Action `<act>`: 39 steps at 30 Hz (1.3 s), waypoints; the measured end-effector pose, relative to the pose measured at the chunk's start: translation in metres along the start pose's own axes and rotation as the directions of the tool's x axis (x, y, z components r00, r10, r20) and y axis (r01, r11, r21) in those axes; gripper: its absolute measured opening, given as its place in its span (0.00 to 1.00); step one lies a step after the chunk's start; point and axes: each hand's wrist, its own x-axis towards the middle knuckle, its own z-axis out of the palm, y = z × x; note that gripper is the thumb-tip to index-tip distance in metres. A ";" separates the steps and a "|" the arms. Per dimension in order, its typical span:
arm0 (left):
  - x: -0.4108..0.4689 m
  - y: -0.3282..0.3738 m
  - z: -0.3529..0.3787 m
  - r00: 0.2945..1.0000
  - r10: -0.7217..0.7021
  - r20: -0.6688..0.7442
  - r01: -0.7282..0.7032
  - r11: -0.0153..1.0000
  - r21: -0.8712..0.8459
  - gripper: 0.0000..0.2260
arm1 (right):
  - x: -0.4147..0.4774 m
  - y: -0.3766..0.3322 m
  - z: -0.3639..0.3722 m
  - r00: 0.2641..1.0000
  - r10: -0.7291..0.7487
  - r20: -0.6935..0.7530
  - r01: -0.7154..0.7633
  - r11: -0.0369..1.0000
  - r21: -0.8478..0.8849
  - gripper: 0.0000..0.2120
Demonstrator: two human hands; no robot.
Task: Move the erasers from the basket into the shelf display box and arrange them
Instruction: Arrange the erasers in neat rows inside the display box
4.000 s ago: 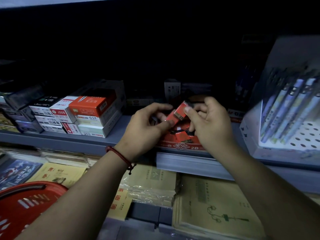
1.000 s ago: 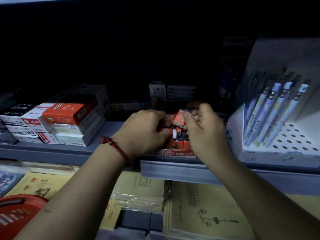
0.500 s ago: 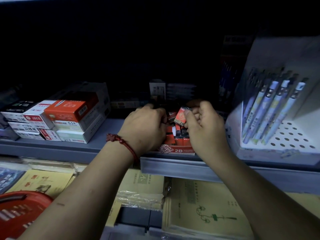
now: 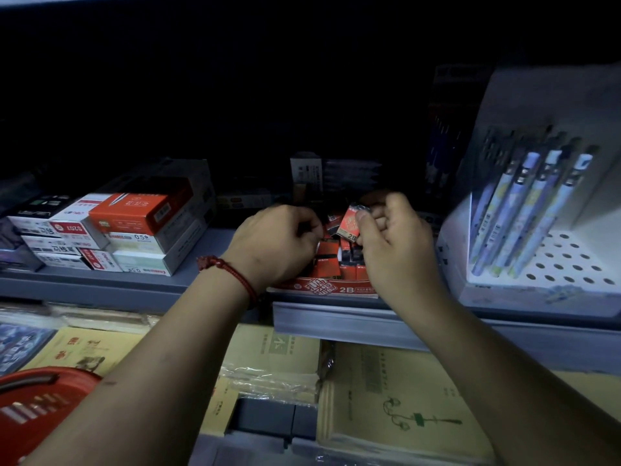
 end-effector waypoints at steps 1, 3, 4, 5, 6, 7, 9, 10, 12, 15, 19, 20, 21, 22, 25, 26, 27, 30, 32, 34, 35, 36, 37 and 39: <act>0.000 -0.002 0.000 1.000 -0.003 0.000 0.003 1.000 -0.015 0.09 | 0.000 0.001 0.000 1.000 0.004 -0.001 -0.004 1.000 -0.001 0.08; 0.000 -0.003 0.001 1.000 -0.004 -0.005 0.004 0.999 -0.032 0.08 | 0.001 0.001 0.000 1.000 0.013 -0.003 -0.013 1.000 -0.002 0.09; 0.000 -0.004 0.001 1.000 0.004 -0.007 -0.004 0.999 -0.032 0.08 | 0.001 0.001 0.000 1.000 0.011 -0.004 -0.011 1.000 -0.006 0.09; 0.000 -0.004 0.001 1.000 0.013 -0.007 -0.013 0.999 -0.036 0.10 | 0.001 0.001 0.000 1.000 0.007 -0.006 -0.007 1.000 -0.009 0.09; 0.000 -0.005 0.001 1.000 0.021 -0.008 -0.021 0.999 -0.041 0.10 | 0.001 0.001 -0.001 1.000 0.005 -0.008 -0.005 1.000 -0.010 0.09; -0.001 -0.005 0.001 1.000 0.028 -0.007 -0.029 0.998 -0.048 0.10 | 0.001 0.001 -0.001 1.000 0.005 -0.011 -0.005 1.000 -0.005 0.09; -0.001 -0.005 0.001 0.999 0.038 0.004 -0.038 0.998 -0.051 0.10 | 0.001 0.001 0.000 1.000 0.006 -0.014 -0.006 1.000 0.003 0.09; -0.001 -0.005 0.001 0.999 0.037 0.011 -0.037 0.998 -0.057 0.10 | 0.001 0.001 0.000 1.000 0.006 -0.012 -0.006 1.000 0.001 0.08; -0.001 -0.005 0.000 0.999 0.027 0.021 -0.026 0.997 -0.075 0.10 | 0.000 0.001 0.000 1.000 -0.002 -0.008 0.002 1.000 -0.006 0.08; 0.000 -0.003 0.000 1.000 0.016 0.005 -0.015 0.997 -0.071 0.11 | 0.000 0.001 0.000 1.000 -0.018 -0.013 0.018 1.000 -0.020 0.09; -0.003 0.004 0.000 0.997 0.049 -0.064 -0.047 0.999 0.019 0.12 | 0.001 0.002 0.001 1.000 -0.024 -0.010 0.024 0.999 -0.032 0.08; -0.004 0.005 0.000 0.994 0.078 -0.081 -0.073 0.996 0.058 0.12 | 0.001 0.002 0.000 1.000 -0.025 -0.008 0.024 0.999 -0.034 0.08; -0.005 0.005 0.000 0.990 0.109 -0.090 -0.101 0.990 0.095 0.12 | 0.001 0.002 0.000 1.000 -0.026 -0.007 0.026 0.999 -0.037 0.08; -0.006 0.005 0.001 0.986 0.137 -0.090 -0.125 0.984 0.125 0.12 | 0.001 0.002 0.000 1.000 -0.029 -0.007 0.029 0.999 -0.040 0.08; -0.007 0.002 0.001 0.981 0.180 -0.076 -0.167 0.974 0.156 0.13 | 0.001 0.002 0.000 1.000 -0.030 -0.004 0.030 0.999 -0.038 0.07; -0.007 0.002 0.001 0.981 0.180 -0.074 -0.167 0.973 0.157 0.14 | 0.001 0.002 0.000 1.000 -0.028 -0.001 0.027 0.999 -0.035 0.07; -0.008 0.002 0.001 0.981 0.176 -0.081 -0.163 0.975 0.150 0.15 | 0.001 0.002 0.001 1.000 -0.026 -0.001 0.026 0.999 -0.031 0.07; -0.008 0.004 0.002 0.989 0.115 -0.094 -0.107 0.991 0.082 0.14 | 0.001 0.002 0.000 1.000 -0.030 0.001 0.030 0.999 -0.016 0.08; -0.006 0.006 0.001 0.995 0.070 -0.073 -0.064 0.995 0.075 0.13 | 0.001 0.002 0.001 0.999 -0.033 0.005 0.033 0.999 -0.015 0.08; -0.004 0.009 0.000 0.998 0.041 -0.049 -0.036 0.995 0.092 0.13 | 0.001 0.002 0.001 0.999 -0.033 0.006 0.033 0.999 -0.017 0.09; -0.003 0.011 0.000 0.999 0.032 -0.040 -0.028 0.994 0.103 0.12 | 0.001 0.003 0.001 0.999 -0.033 0.003 0.033 0.999 -0.019 0.09; -0.003 0.012 -0.001 0.999 0.027 -0.037 -0.023 0.993 0.112 0.12 | 0.001 0.003 0.001 0.999 -0.032 0.000 0.032 0.999 -0.019 0.09; -0.002 0.015 -0.001 0.999 0.020 -0.037 -0.016 0.992 0.124 0.11 | 0.001 0.003 0.001 1.000 -0.031 -0.001 0.031 0.999 -0.019 0.09; 0.001 0.019 0.000 0.999 0.009 -0.050 -0.001 0.986 0.169 0.10 | 0.001 0.003 0.001 1.000 -0.028 0.004 0.028 1.000 -0.012 0.08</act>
